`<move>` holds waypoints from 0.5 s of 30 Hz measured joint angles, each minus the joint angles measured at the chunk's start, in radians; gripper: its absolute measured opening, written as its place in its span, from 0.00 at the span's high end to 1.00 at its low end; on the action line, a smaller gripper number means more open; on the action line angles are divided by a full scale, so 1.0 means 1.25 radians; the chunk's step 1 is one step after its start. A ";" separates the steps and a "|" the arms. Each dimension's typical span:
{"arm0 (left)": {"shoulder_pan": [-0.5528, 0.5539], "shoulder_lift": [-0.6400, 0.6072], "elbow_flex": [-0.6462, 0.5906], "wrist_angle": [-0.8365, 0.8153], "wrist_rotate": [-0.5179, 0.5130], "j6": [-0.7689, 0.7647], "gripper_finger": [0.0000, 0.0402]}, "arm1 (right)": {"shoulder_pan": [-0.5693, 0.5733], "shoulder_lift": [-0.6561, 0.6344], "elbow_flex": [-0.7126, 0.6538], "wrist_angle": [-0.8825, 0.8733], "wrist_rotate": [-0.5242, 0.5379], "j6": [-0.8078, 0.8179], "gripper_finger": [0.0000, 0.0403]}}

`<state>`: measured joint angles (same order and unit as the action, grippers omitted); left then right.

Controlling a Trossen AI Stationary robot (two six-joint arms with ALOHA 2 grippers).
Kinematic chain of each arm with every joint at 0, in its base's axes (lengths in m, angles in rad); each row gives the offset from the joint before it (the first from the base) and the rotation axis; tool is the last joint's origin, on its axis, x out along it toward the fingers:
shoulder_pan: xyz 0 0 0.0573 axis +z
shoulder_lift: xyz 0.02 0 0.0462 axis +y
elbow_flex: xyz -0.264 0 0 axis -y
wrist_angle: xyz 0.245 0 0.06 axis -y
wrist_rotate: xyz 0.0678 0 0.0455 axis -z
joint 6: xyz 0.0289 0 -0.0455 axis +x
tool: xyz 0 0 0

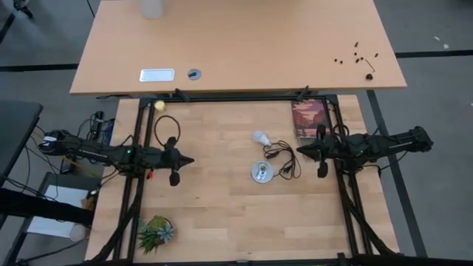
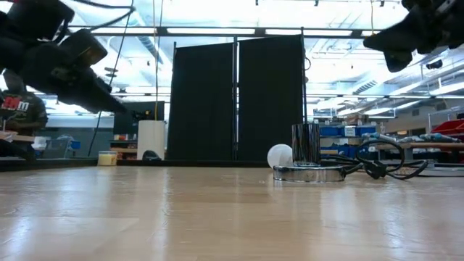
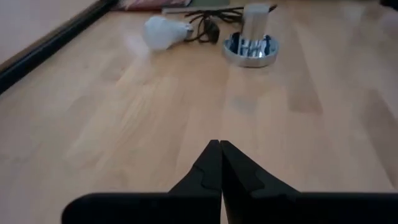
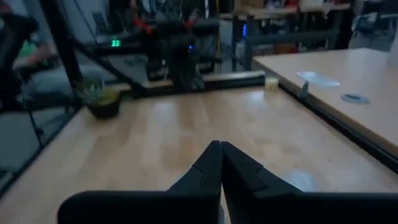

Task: Screw lightbulb
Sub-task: Return to Home Position

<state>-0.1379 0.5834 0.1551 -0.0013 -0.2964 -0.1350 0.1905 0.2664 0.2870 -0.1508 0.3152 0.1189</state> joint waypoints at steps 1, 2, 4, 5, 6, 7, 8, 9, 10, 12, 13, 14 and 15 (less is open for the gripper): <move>0.000 -0.001 -0.003 0.000 0.006 0.000 0.99 | 0.006 -0.009 0.000 -0.015 -0.002 -0.005 0.95; 0.000 -0.001 -0.005 0.014 0.009 0.000 0.99 | 0.011 -0.014 -0.001 -0.027 -0.005 -0.012 0.96; 0.000 -0.023 -0.024 0.007 0.023 -0.004 0.99 | 0.023 -0.018 0.000 -0.036 -0.009 -0.018 0.97; 0.000 -0.025 -0.028 0.001 0.030 -0.005 0.99 | 0.030 -0.028 0.000 -0.054 -0.011 -0.016 0.97; 0.000 -0.025 -0.029 0.011 0.038 -0.005 0.99 | 0.035 -0.032 -0.002 -0.067 -0.012 -0.008 0.97; -0.001 -0.029 -0.034 0.017 0.046 -0.007 0.99 | 0.041 -0.031 -0.002 -0.065 -0.014 0.001 0.97; -0.001 -0.039 -0.042 0.009 0.054 -0.008 0.99 | 0.045 -0.032 -0.001 -0.057 -0.018 0.016 0.98; -0.001 -0.042 -0.047 0.005 0.060 -0.009 0.99 | 0.049 -0.037 -0.001 -0.056 -0.023 0.032 0.97; -0.001 -0.042 -0.050 0.017 0.060 -0.010 0.99 | 0.052 -0.040 -0.001 -0.055 -0.025 0.049 0.97; -0.001 -0.048 -0.063 0.018 0.060 -0.016 0.99 | 0.056 -0.034 0.000 -0.035 -0.026 0.082 0.96; -0.001 -0.050 -0.071 0.013 0.059 -0.021 0.99 | 0.056 -0.034 0.000 -0.037 -0.027 0.093 0.96; -0.001 -0.049 -0.077 0.022 0.059 -0.024 0.99 | 0.056 -0.035 -0.001 -0.040 -0.027 0.097 0.95; -0.001 -0.049 -0.084 0.031 0.059 -0.026 0.99 | 0.056 -0.030 -0.001 -0.037 -0.027 0.098 0.95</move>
<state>-0.1387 0.5223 0.0500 0.0378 -0.2230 -0.1679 0.2600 0.2287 0.2855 -0.1965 0.2818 0.2409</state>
